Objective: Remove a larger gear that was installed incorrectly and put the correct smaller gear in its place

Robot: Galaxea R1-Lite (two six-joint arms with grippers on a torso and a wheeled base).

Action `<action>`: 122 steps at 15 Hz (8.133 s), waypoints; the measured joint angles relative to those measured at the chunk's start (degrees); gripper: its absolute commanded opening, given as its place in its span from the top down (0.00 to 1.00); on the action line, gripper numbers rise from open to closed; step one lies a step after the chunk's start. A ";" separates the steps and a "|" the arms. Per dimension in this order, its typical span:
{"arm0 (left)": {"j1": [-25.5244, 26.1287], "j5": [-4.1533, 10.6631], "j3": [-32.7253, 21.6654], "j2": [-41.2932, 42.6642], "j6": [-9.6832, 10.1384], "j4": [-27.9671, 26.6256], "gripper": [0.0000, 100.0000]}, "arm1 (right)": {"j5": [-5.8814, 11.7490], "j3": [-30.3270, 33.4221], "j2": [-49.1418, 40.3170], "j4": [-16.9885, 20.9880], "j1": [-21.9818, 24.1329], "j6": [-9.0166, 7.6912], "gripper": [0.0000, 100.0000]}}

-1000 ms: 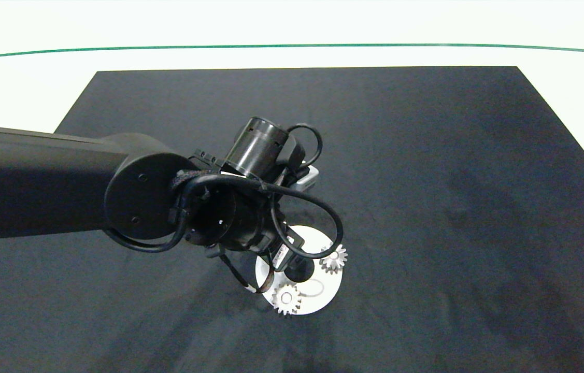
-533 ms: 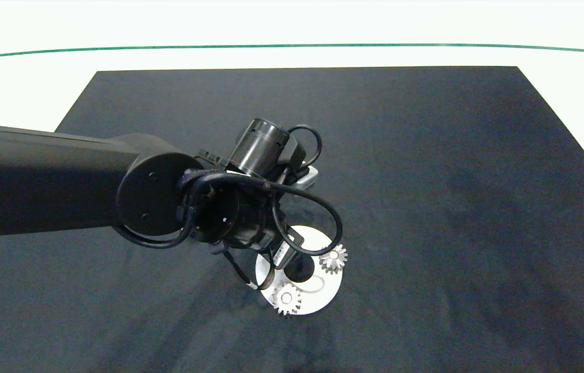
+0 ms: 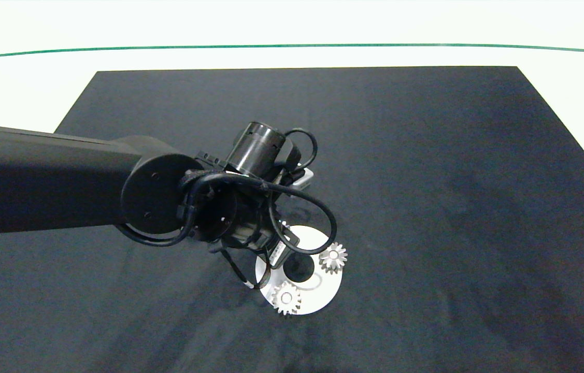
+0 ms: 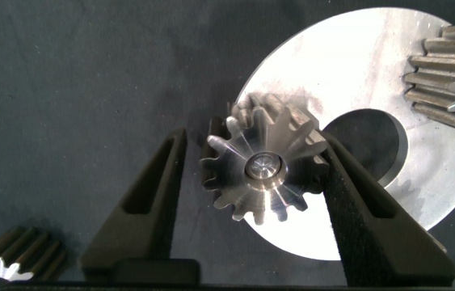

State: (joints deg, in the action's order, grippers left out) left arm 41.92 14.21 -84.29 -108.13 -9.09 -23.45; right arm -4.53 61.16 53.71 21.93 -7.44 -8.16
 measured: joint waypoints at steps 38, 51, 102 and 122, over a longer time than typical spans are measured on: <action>-9.95 0.78 22.88 16.35 0.33 7.09 0.00 | -0.34 -0.09 -1.29 0.00 0.00 -0.05 0.00; -23.30 -0.61 15.21 13.87 0.17 7.31 0.00 | -0.34 -0.28 -1.32 0.00 0.00 -0.05 0.00; -20.89 -1.18 15.32 12.13 2.56 8.13 0.81 | -0.32 -0.52 -1.76 -0.44 0.00 -0.02 0.00; -17.68 -0.79 18.47 17.66 6.84 8.05 0.00 | -0.34 -0.52 -1.97 -1.07 0.00 -0.02 0.00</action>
State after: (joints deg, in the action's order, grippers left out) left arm 24.25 13.42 -65.82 -90.47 -2.26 -15.41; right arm -4.88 60.64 51.74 20.86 -7.44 -8.18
